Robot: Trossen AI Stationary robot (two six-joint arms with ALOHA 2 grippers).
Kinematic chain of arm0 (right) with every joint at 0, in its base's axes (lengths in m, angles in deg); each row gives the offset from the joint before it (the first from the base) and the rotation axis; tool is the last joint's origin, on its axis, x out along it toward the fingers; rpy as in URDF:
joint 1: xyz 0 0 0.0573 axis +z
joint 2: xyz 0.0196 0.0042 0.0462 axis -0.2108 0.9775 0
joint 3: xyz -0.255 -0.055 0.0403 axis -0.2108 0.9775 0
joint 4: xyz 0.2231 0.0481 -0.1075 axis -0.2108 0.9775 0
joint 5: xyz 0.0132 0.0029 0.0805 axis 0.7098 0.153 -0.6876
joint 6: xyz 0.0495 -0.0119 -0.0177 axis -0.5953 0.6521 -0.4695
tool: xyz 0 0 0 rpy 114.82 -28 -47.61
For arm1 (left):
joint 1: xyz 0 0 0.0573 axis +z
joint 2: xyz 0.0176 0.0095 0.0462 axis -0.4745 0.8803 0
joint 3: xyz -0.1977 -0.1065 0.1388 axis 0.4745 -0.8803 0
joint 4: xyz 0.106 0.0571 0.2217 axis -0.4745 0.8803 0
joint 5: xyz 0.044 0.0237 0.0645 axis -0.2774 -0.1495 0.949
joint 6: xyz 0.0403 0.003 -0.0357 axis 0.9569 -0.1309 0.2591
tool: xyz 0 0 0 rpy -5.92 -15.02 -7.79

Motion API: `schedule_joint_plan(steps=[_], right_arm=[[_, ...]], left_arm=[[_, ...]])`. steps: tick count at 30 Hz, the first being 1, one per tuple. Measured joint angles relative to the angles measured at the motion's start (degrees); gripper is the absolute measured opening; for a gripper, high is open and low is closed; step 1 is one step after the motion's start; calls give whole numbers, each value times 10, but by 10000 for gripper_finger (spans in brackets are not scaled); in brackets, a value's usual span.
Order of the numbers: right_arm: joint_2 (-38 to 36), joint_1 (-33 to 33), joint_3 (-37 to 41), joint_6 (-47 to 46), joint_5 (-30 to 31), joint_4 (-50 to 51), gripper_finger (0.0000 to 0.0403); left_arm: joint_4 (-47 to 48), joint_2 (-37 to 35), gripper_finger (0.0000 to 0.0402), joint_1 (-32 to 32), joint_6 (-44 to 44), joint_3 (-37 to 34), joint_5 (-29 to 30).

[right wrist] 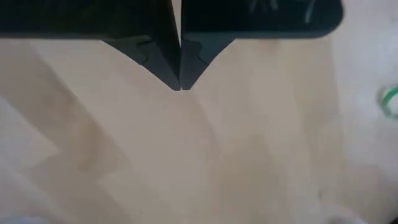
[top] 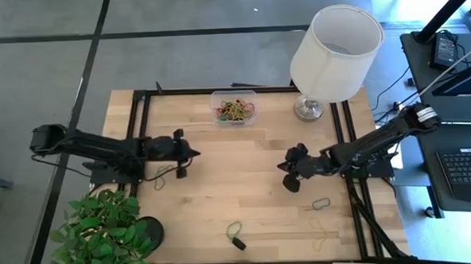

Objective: Pick and place rubber bands into bin
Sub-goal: Put the blue rubber band into the transparent bin

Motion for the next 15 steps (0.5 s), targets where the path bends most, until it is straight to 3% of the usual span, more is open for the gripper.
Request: schedule_joint_plan(steps=[7, 15], right_arm=[[14, 70, -111, -129, -2, 239, 2], [93, 153, -274, -225, -88, 502, 2]], left_arm=[[-81, -45, 1, -2, 31, -72, 0], [-120, -52, 1, 13, 43, -92, -31]])
